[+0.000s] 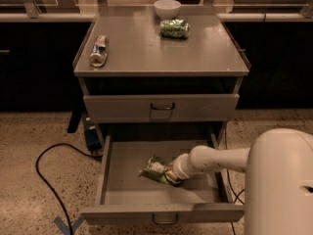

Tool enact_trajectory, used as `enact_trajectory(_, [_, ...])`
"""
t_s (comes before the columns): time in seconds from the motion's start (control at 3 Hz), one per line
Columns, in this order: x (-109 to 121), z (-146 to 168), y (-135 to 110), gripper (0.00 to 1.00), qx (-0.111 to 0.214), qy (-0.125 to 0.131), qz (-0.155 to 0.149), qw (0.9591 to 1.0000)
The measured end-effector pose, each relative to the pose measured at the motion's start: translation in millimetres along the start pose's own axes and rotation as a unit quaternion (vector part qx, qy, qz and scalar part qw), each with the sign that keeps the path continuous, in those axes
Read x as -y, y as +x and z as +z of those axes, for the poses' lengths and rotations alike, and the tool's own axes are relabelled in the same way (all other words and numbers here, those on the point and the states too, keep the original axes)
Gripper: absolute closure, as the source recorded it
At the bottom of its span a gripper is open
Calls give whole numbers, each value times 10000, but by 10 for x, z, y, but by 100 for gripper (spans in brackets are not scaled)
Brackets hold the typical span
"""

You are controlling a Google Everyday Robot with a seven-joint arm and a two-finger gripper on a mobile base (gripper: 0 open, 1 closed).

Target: Place green jalapeno chip bag into middle drawer

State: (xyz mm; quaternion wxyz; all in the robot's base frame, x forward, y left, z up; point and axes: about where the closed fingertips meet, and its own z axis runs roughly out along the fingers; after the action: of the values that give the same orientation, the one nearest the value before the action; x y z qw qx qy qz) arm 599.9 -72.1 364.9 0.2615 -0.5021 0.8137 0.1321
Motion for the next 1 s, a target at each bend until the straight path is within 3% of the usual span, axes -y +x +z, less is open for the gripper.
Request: enact_trajectory(1.0, [4, -14, -12, 35, -7, -5, 5, 10000])
